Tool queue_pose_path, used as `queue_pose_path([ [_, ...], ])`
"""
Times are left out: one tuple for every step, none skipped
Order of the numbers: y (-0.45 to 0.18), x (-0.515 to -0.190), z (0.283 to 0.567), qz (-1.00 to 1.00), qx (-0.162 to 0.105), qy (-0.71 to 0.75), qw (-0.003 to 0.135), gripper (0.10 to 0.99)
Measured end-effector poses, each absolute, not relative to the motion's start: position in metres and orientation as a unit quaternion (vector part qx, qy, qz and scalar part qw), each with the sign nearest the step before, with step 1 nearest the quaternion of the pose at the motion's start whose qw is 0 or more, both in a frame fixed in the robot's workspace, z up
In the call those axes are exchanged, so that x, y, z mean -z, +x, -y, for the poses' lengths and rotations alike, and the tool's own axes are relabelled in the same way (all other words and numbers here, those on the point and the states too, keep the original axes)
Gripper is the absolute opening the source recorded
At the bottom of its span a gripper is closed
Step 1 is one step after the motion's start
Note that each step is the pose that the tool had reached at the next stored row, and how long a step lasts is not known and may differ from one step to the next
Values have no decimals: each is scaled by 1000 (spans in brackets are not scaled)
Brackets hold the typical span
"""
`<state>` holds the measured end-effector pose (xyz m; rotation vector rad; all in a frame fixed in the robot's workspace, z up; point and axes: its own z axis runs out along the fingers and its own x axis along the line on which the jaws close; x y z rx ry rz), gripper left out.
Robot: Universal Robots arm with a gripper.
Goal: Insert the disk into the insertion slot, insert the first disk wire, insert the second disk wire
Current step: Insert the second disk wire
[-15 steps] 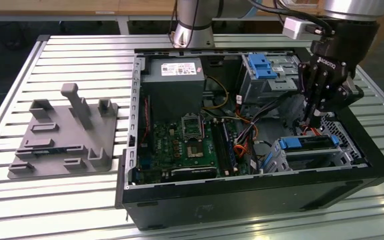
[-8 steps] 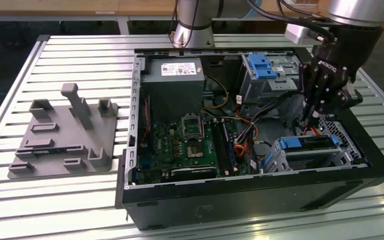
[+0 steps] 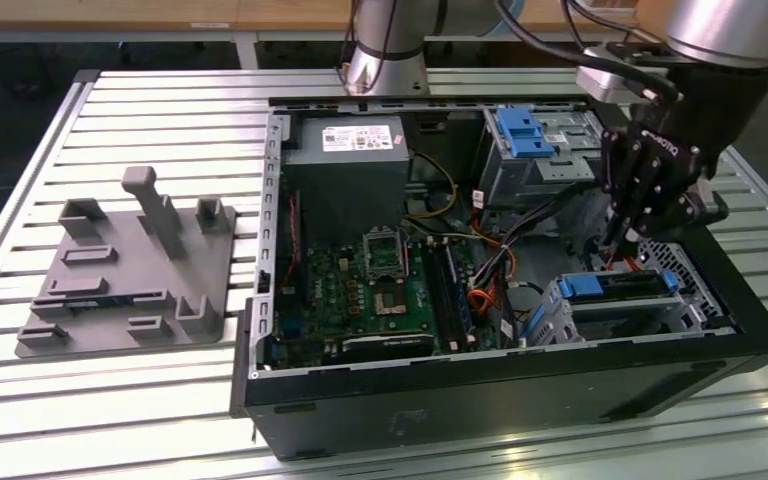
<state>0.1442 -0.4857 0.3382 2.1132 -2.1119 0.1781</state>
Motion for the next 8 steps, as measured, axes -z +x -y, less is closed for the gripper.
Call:
queue_pose_path([
  [144,-338,487,704,-57,704,72,200],
  [144,-338,489,704,-54,705,69,200],
  [144,-338,491,704,-52,705,67,200],
  [144,-338,493,704,-50,705,65,200],
  [144,-338,495,705,-48,705,62,200],
  [144,-338,497,705,-45,705,60,200],
  [144,-338,498,705,-43,706,58,200],
  [144,-338,500,705,-40,706,55,200],
])
